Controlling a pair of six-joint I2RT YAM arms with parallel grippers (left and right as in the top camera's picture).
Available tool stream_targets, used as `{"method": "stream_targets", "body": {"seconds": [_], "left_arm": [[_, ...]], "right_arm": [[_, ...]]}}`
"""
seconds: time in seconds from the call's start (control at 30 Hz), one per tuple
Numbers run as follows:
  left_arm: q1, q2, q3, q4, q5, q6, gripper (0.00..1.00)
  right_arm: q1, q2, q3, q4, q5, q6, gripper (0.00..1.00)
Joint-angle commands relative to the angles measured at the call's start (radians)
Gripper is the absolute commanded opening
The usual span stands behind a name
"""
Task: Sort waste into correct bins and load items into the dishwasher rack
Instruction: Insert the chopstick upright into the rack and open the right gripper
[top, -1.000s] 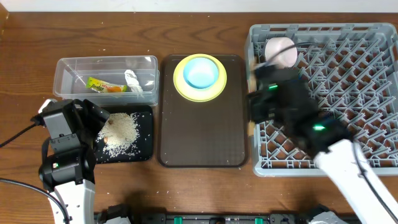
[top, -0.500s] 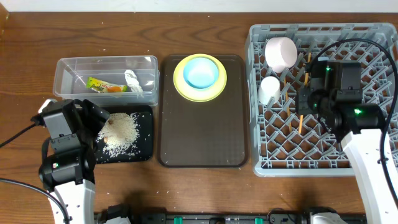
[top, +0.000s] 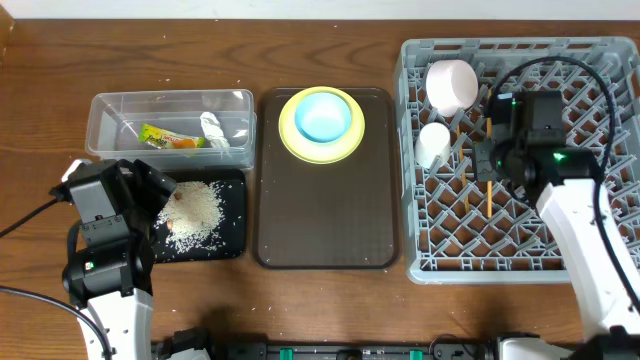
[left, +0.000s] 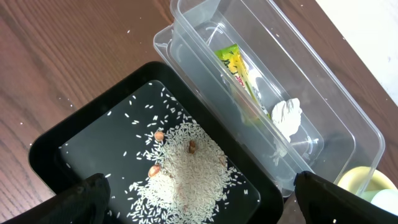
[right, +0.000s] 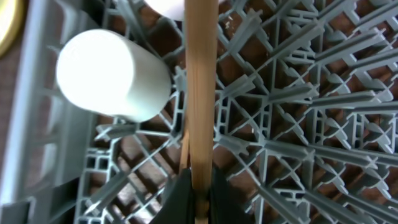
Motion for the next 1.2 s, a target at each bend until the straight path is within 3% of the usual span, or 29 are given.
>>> {"method": "stream_targets", "body": {"seconds": [0.0,0.1,0.23,0.77,0.83,0.97,1.17], "left_arm": [[0.006,0.002,0.018,-0.003,-0.013,-0.009,0.98],[0.006,0.002,0.018,-0.003,-0.013,-0.009,0.98],[0.006,0.002,0.018,-0.002,-0.013,-0.009,0.98],[0.006,0.002,0.018,-0.003,-0.013,-0.009,0.98],[0.006,0.002,0.018,-0.002,-0.013,-0.009,0.98],[0.006,0.002,0.018,-0.003,-0.013,-0.009,0.98],[0.006,0.002,0.018,-0.003,-0.013,-0.009,0.98]], "right_arm": [[-0.013,0.032,0.002,0.022,0.046,0.022,0.06],[-0.013,0.051,0.002,0.049,0.047,0.022,0.19],[-0.013,0.054,0.002,0.077,0.051,0.022,0.28],[0.001,0.029,0.132,0.002,0.090,0.020,0.30],[0.001,0.029,0.154,-0.023,0.090,0.013,0.28],[0.000,0.031,0.148,-0.031,0.090,-0.015,0.01],[-0.002,0.054,0.117,0.004,0.004,-0.123,0.01]]}}
